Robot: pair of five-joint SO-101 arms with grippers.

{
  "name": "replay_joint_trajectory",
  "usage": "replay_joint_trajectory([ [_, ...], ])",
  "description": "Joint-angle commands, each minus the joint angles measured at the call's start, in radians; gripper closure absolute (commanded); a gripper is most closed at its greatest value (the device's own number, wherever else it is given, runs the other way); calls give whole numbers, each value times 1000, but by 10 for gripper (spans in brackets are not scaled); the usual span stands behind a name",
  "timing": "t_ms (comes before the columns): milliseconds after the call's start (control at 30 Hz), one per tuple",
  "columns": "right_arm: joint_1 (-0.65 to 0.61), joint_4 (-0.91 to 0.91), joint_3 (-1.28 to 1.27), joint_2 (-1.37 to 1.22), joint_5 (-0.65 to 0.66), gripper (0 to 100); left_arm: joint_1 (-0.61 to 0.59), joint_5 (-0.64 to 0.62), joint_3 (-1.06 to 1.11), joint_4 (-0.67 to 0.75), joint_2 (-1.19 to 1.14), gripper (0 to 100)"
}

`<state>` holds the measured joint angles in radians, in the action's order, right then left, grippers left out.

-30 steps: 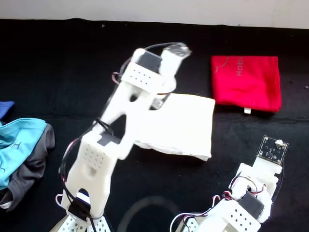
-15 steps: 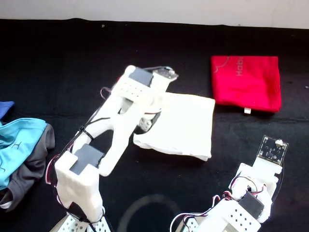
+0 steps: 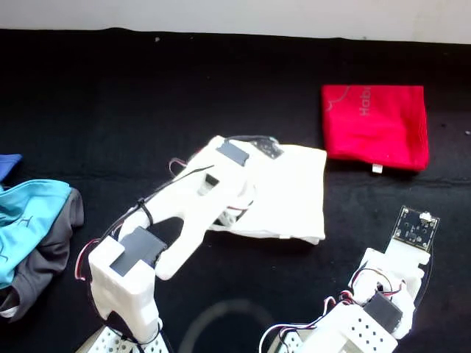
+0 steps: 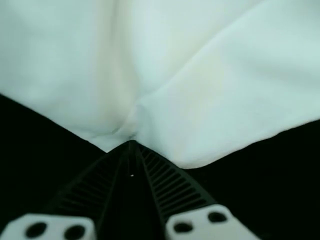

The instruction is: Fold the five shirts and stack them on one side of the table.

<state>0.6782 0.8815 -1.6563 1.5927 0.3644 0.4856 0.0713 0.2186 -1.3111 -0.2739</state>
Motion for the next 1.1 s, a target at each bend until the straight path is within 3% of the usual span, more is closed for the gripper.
replay_joint_trajectory([
  [0, 2, -1, -140, 10, -11, 991, -2, -6, 47, 23, 47, 992],
  [167, 2, -1, -140, 10, -11, 991, -76, -6, 5, 17, 71, 992],
  [400, 2, -1, -140, 10, -11, 991, -111, -3, -174, -106, 260, 992],
  [567, 2, -1, -140, 10, -11, 991, -147, -2, -249, 18, 292, 992],
  [733, 2, -1, -140, 10, -11, 991, -165, -5, -295, 193, 104, 992],
  [1067, 2, -1, -142, 10, -11, 991, -222, -5, -636, 249, -326, 992],
])
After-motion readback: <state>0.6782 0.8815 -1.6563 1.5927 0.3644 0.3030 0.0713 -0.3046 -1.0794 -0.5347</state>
